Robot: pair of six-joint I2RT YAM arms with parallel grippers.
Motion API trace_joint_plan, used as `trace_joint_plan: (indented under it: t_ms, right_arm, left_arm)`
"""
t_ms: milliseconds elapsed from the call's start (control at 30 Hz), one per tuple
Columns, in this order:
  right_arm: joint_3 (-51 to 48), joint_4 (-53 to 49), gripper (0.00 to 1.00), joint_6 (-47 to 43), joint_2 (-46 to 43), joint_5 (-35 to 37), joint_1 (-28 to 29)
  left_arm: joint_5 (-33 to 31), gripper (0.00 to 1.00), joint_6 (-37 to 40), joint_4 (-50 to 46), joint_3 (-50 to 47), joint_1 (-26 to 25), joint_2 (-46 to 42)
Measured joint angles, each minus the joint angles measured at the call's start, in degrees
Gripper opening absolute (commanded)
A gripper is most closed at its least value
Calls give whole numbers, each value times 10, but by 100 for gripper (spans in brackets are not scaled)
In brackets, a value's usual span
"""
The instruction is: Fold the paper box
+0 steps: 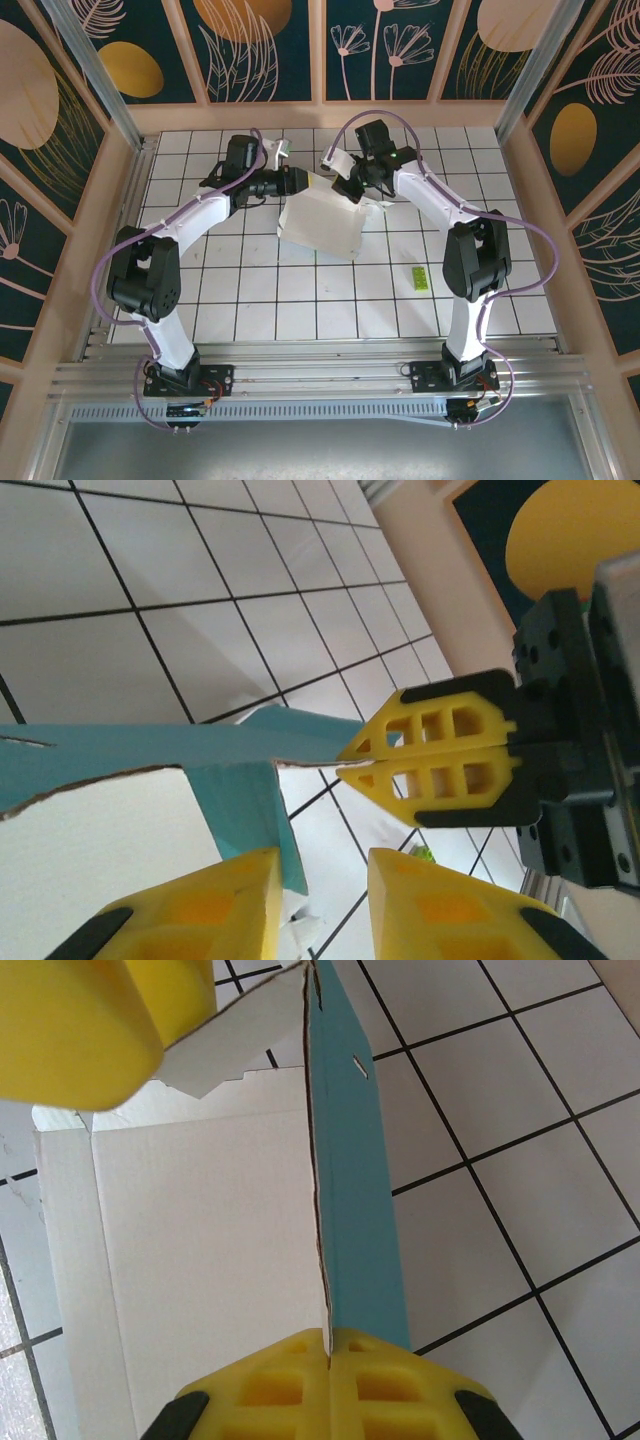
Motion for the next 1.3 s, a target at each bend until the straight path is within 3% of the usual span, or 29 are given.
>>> trace_joint_plan:
  t_ms: [200, 400, 500, 567, 700, 933, 1300]
  right_arm:
    - [6, -5, 0, 13, 0, 0, -2]
    - [69, -47, 0, 56, 0, -13, -12]
    - [114, -86, 1, 83, 1, -19, -15]
    - [160, -126, 1, 102, 9, -28, -16]
    - [236, -170, 1, 140, 24, -72, -37]
    - [257, -221, 1, 179, 71, -151, -91]
    - [261, -262, 1, 182, 170, -196, -103]
  left_arm:
    - [-52, 35, 6, 10, -21, 0, -28]
    - [-194, 30, 48, -8, -88, 2, -177]
    - [-236, 36, 57, -26, -88, 23, -217]
    - [-230, 42, 62, -35, -91, 47, -224]
    - [-186, 45, 68, -57, -94, 82, -210]
    - [-90, 49, 91, -82, -62, 93, -100]
    - [7, 53, 192, -120, 77, 103, 89]
